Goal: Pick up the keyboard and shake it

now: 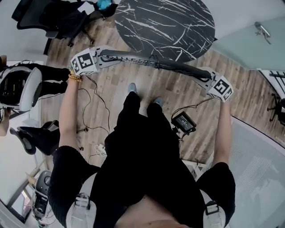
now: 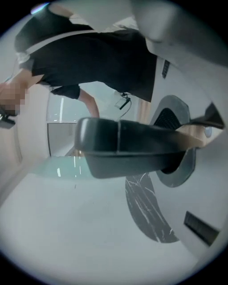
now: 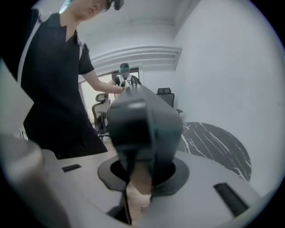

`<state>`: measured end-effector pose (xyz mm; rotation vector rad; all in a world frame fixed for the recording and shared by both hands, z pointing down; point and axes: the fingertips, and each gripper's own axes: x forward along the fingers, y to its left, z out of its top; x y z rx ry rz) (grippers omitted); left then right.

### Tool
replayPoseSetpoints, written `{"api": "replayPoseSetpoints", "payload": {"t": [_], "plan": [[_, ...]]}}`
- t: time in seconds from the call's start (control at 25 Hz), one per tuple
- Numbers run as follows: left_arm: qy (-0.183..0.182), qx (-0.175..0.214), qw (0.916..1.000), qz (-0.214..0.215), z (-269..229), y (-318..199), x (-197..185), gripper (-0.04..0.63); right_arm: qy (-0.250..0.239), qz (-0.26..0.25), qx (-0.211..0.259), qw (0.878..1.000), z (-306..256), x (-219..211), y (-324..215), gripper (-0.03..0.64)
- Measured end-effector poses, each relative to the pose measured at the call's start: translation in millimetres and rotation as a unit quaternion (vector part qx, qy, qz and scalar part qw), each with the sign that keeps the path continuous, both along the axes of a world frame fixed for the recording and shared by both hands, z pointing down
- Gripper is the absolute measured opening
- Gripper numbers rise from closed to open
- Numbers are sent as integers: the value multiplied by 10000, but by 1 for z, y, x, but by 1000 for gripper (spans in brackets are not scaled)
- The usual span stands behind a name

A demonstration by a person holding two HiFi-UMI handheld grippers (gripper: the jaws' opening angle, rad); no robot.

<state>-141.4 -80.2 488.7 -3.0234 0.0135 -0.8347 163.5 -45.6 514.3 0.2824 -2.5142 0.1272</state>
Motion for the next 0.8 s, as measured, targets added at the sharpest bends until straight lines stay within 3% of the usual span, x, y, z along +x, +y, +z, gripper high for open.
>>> {"api": "replayPoseSetpoints", "payload": {"t": [0.08, 0.2, 0.32, 0.48, 0.6, 0.68, 0.8], "plan": [[183, -734, 9971, -73, 9, 2, 0, 87, -312, 37, -613, 9976, 10, 2, 4, 87], [453, -1666, 9849, -141, 23, 6, 0, 87, -744, 120, -1374, 9876, 21, 4, 8, 87], [518, -1864, 9810, -166, 35, 7, 2, 87, -744, 180, -1459, 9863, 30, 5, 9, 88], [504, -1123, 9922, -172, 25, -3, 4, 87, -461, 210, -703, 9962, 21, 5, -1, 89], [507, -2, 9987, -113, -6, -14, 8, 87, -290, 171, 291, 9990, -6, 5, -12, 87], [428, 709, 9966, -20, -29, -18, 9, 87, -116, 143, 967, 9951, -26, 5, -17, 86], [222, 1480, 9886, 147, -50, -20, 11, 87, 319, 66, 1781, 9835, -44, 6, -22, 80]]}}
